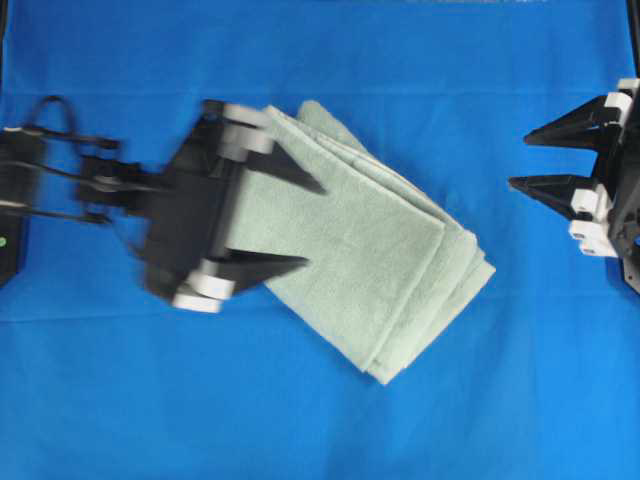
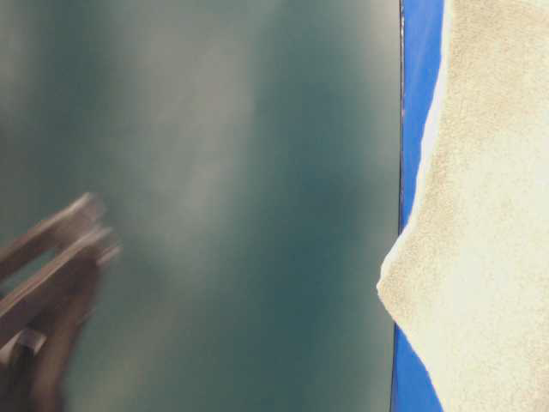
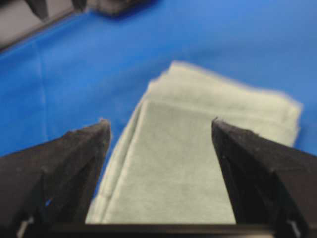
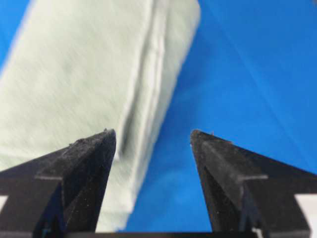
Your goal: Fold a bath towel.
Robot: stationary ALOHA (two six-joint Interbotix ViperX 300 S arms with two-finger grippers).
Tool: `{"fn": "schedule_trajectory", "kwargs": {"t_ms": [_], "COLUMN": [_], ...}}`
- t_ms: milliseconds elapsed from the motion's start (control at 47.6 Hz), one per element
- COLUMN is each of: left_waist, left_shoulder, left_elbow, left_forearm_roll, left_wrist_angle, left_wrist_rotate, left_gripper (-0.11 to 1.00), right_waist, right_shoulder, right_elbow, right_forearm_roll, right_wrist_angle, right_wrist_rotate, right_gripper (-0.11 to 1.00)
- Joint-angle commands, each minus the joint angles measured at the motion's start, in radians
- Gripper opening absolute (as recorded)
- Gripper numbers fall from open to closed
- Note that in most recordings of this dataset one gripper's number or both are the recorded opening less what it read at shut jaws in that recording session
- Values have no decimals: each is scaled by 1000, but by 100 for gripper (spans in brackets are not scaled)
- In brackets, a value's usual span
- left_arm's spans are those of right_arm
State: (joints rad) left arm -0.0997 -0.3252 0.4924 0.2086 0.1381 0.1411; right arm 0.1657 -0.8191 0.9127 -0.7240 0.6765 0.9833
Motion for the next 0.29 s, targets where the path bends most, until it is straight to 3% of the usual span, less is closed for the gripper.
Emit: {"fn": "schedule_trajectory", "kwargs": {"t_ms": [0, 126, 273], "left_waist": [3, 2, 2], "left_shoulder": [-98, -230, -368], "left_elbow": [64, 158, 245], "left_forearm_roll": [-2, -2, -2], "left_wrist_angle": [-83, -132, -132], "left_wrist_rotate": [-52, -130, -173], "left_gripper": [78, 78, 78], "right_waist": [0, 0, 2], "right_shoulder": [-15, -43, -91], "right_elbow": [-31, -31, -32], "right_forearm_roll": [-25, -48, -87], "right_wrist_angle": [-25, -29, -29], "right_wrist_rotate": [-2, -3, -5], "right_gripper": [63, 63, 63]}}
